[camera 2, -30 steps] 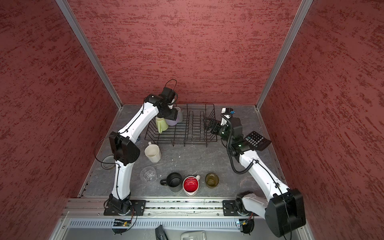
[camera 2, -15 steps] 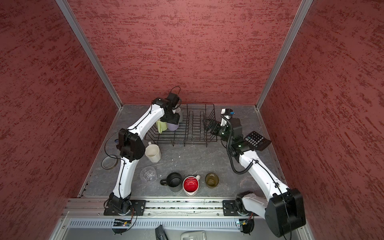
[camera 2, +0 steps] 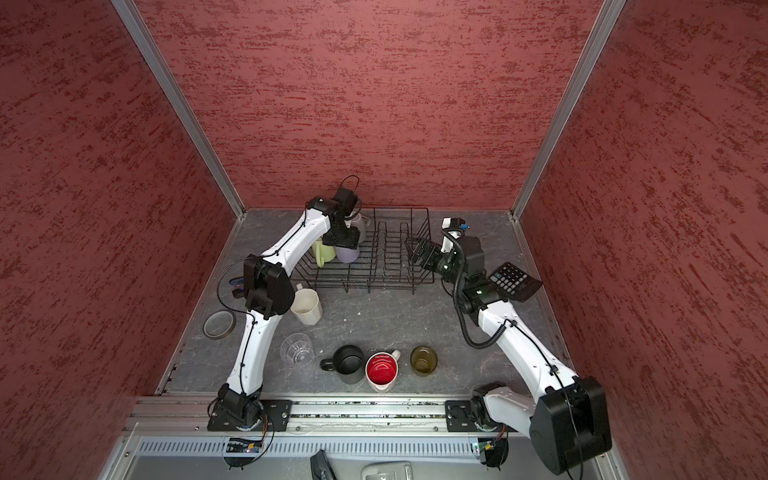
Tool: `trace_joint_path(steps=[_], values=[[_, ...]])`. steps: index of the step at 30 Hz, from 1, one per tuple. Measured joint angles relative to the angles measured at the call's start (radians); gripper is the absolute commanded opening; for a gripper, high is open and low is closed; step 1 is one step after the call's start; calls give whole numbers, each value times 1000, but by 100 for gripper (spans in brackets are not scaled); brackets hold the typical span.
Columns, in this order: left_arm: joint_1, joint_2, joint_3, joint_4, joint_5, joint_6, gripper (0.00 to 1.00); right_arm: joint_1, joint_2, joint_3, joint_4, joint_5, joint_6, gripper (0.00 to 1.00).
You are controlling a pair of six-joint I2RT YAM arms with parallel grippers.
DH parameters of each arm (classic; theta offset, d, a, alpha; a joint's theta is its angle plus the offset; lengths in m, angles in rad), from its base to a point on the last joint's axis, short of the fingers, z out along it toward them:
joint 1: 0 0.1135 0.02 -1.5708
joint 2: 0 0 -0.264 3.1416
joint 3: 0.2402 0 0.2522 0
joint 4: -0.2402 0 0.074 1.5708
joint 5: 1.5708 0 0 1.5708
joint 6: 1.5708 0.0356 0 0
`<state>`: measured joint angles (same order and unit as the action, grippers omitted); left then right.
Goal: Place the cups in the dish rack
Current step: 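Lower the lavender cup upside down into the rack with the left gripper, then raise the left gripper away while the right arm reaches to the red-lined mug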
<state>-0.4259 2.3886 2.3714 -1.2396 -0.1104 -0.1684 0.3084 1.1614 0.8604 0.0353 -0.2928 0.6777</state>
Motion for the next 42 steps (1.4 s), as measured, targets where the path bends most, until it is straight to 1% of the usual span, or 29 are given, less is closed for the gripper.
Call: trace_joint_path(steps=[2,3,5,9,11,13,16,19,26,30,32,35,38,42], values=[[1,0,0,-2,1,-3,41,0,0,0,0,0,1,99],[1,0,2,-1,0,-3,46,0,0,0,1,0,2,99],[1,0,2,-2,0,-3,60,0,0,0,2,-2,3,99],[1,0,2,-2,1,-6,76,0,0,0,5,-3,6,99],[1,0,2,-2,2,-11,83,0,1,0,6,-4,7,99],[0,0,2,-5,-5,-14,88,0,4,0,6,-7,7,99],[4,0,2,-9,-3,-18,92,0,9,0,8,-13,8,99],[2,0,2,-10,-1,-18,93,0,10,0,11,-16,10,99],[-1,-8,2,-10,-4,-18,93,0,10,0,9,-18,-2,98],[-6,-62,0,-7,-11,-18,94,-1,13,14,-50,-18,-42,94],[-10,-111,-6,6,-18,-18,94,-1,20,43,-103,-19,-81,90],[-19,-229,-56,59,-27,-18,95,5,29,106,-220,-32,-162,83],[-29,-377,-168,149,-31,-18,96,35,26,158,-356,-35,-254,81],[-35,-576,-367,311,-26,-18,97,138,14,188,-546,-10,-351,77]])
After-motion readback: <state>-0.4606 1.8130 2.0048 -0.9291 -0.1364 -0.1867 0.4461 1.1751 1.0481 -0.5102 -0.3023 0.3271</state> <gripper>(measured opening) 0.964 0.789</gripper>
